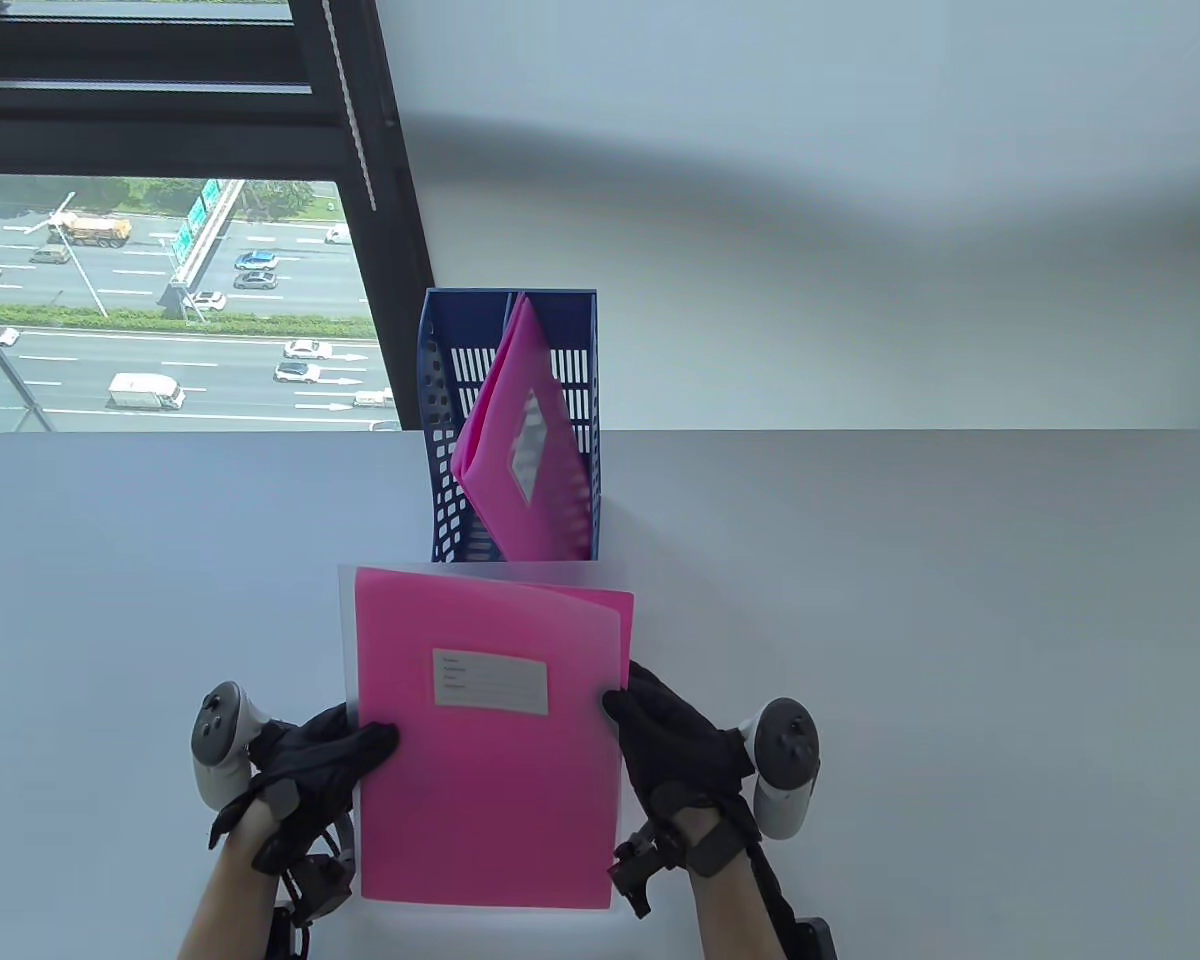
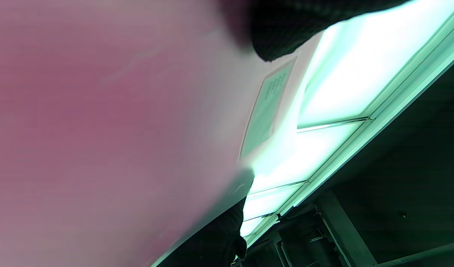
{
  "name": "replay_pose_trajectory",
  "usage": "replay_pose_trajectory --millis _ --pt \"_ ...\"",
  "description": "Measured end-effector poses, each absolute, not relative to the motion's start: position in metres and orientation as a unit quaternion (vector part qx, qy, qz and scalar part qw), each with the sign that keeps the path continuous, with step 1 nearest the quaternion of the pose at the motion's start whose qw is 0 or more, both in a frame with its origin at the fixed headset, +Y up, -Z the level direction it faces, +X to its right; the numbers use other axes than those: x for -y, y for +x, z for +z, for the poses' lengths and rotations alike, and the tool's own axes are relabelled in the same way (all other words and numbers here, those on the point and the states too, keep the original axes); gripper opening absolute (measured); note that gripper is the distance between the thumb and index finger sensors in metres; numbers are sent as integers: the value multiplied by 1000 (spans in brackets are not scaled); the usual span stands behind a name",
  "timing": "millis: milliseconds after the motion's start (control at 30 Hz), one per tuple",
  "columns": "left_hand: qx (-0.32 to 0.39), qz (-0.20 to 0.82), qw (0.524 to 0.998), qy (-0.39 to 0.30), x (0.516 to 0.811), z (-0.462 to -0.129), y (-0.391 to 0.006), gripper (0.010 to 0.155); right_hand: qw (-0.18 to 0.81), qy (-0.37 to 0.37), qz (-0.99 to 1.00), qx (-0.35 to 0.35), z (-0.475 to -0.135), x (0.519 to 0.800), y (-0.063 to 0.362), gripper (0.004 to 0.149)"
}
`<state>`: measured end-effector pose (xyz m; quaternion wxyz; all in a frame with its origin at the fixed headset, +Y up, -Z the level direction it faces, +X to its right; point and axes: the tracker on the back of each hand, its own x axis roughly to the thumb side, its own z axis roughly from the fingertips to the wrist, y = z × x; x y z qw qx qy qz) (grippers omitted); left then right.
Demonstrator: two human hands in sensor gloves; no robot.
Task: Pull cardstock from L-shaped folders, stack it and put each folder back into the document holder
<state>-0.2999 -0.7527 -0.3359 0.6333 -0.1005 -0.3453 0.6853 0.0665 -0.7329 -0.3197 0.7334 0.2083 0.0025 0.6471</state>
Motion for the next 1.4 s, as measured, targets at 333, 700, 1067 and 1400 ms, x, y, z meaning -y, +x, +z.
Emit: replay_pose_trajectory --millis 333,700,1067,1400 --pt "326 674 657 -91 754 -336 -302 44 644 159 744 85 -317 732 69 38" --pt "324 677 655 -89 754 -336 -302 44 569 111 790 200 -308 725 76 36" --pt "329 664 664 -92 752 -336 -302 44 567 55 767 295 -301 718 104 37" --pt "320 666 668 -87 753 -337 -314 44 527 -24 767 366 -295 711 156 46"
